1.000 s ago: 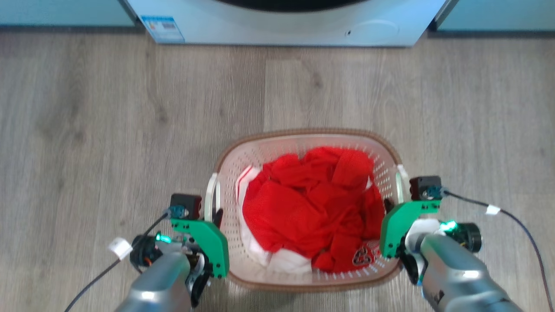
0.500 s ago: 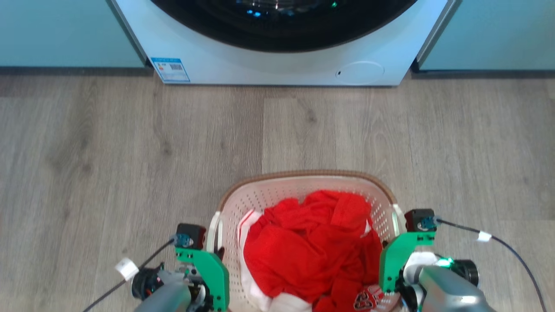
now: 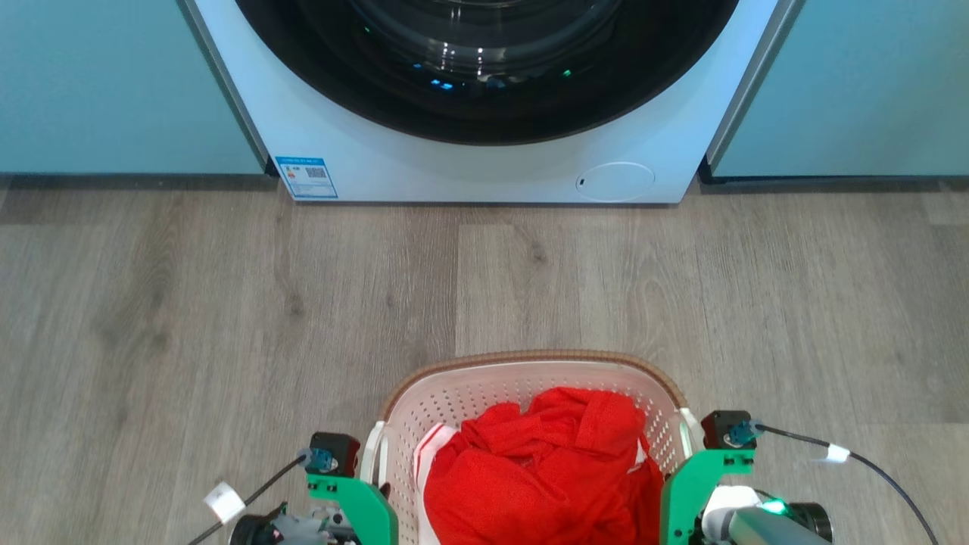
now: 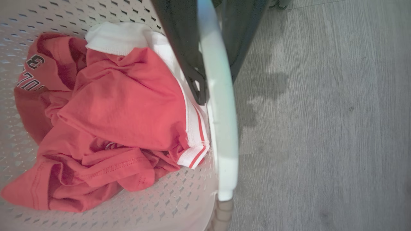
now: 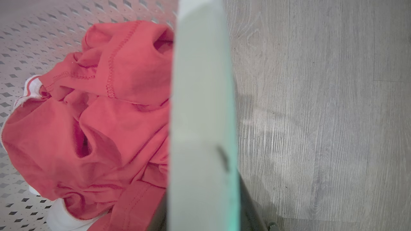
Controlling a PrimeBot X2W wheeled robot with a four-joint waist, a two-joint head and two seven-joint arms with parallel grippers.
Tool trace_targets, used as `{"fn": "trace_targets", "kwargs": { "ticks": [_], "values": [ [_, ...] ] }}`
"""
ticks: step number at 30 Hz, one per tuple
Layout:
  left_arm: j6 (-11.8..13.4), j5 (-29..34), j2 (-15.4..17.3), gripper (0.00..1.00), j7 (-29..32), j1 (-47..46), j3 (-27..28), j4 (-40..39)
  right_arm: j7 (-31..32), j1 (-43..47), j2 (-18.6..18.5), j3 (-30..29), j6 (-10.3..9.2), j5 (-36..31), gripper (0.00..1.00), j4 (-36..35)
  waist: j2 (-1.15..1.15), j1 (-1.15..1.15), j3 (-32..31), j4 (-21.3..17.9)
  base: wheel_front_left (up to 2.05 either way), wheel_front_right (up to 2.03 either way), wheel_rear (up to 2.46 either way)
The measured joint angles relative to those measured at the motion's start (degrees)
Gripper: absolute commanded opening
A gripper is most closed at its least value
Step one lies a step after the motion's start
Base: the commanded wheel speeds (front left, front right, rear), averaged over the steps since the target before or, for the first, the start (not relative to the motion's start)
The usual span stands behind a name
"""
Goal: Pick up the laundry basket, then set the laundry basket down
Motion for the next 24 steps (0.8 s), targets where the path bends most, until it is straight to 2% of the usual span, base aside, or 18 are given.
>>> {"fn": "trace_targets", "kwargs": {
  "ticks": [12,24],
  "values": [
    [0.0,-2.5,0.1,0.0,0.9,0.5,-1.5,0.3,0.0,0.4,0.0,3.8,0.0,4.1,0.0,0.7,-0.01,0.0,-2.7,0.3,0.0,0.0,0.0],
    [0.1,-3.8,0.1,0.0,0.9,1.1,-3.1,0.4,0.3,0.4,0.0,6.9,0.0,7.0,0.0,1.4,-0.01,0.0,-3.0,0.2,0.0,0.0,0.0]
  ]
}}
